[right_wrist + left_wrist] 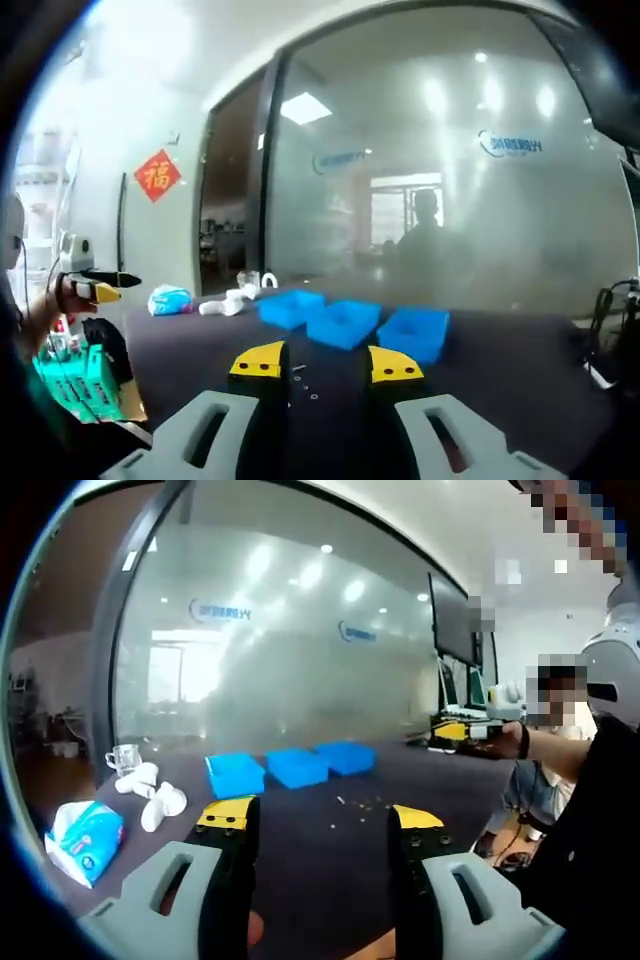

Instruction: Sort the screws, nuts, and washers into the corresponding bins

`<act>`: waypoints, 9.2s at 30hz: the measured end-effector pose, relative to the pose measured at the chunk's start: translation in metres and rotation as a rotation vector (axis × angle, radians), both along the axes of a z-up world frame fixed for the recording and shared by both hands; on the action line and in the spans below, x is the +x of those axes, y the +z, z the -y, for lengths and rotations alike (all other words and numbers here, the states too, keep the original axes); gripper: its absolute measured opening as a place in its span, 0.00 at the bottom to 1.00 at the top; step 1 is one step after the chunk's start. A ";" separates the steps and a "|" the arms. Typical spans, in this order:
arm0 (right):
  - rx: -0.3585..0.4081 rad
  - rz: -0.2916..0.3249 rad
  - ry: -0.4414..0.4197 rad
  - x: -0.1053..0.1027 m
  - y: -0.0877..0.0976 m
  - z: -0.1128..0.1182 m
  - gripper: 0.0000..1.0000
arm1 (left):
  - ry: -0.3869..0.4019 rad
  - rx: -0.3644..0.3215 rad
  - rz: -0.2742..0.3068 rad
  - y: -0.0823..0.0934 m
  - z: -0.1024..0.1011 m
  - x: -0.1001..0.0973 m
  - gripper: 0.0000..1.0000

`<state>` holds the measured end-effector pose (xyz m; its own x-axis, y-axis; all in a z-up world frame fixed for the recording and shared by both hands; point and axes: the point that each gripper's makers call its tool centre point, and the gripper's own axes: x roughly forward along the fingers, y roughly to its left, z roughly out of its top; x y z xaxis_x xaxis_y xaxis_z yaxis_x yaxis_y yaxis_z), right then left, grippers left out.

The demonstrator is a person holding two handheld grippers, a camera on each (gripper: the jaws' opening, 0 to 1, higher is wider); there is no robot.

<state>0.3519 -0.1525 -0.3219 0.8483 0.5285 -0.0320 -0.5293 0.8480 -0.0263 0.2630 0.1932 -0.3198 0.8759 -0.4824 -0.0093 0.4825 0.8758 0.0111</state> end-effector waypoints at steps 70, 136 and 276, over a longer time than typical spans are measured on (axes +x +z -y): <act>-0.446 -0.319 0.261 0.065 -0.059 -0.133 0.26 | 0.051 -0.062 -0.029 -0.022 -0.034 0.001 0.50; -1.003 -0.591 0.510 0.121 -0.129 -0.168 0.25 | 0.080 -0.095 -0.049 -0.037 -0.049 -0.004 0.50; -0.065 0.150 -0.314 0.110 0.024 0.019 0.12 | 0.032 -0.078 -0.034 -0.017 -0.014 0.006 0.50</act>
<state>0.4621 -0.1717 -0.2981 0.9668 0.2424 0.0807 -0.2294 0.9628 -0.1430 0.2688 0.2076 -0.3366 0.8908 -0.4543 -0.0029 0.4529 0.8885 -0.0740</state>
